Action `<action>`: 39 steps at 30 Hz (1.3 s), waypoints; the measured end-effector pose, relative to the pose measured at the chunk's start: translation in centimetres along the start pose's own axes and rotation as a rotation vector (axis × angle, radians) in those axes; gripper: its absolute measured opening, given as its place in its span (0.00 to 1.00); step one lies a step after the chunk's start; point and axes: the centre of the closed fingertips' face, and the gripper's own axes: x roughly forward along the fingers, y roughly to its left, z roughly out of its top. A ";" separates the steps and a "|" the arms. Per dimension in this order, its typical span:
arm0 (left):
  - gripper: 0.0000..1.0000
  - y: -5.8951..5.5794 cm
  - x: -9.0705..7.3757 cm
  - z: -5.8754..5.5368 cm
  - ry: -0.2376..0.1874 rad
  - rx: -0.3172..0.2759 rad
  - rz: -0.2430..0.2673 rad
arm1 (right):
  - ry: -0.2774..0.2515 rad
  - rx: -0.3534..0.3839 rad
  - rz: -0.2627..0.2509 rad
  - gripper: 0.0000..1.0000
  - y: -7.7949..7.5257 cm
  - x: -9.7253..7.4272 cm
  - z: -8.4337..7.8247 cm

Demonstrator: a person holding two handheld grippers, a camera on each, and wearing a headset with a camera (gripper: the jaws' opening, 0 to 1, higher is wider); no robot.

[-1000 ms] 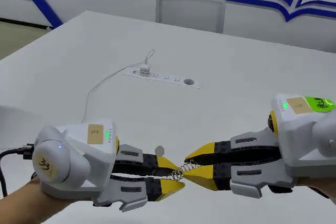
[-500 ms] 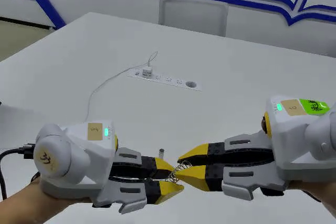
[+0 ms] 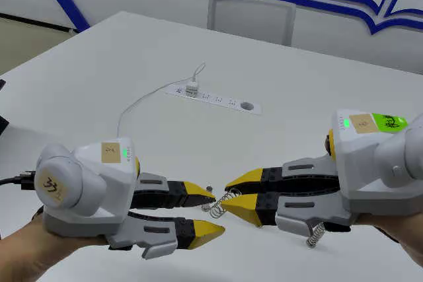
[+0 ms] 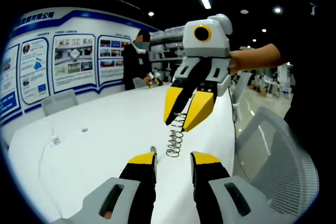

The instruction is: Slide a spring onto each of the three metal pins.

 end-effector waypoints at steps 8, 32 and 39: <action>0.35 2.5 -2.2 0.2 -0.025 -0.019 0.099 | 0.050 -0.021 -0.107 0.11 -3.2 0.2 -0.4; 0.58 5.7 -4.3 -1.1 -0.011 -0.076 0.190 | 0.141 0.047 -0.194 0.11 -8.2 2.7 -2.5; 0.66 6.4 -4.5 -1.3 -0.008 -0.100 0.201 | 0.153 0.071 -0.196 0.11 -8.8 3.5 -3.2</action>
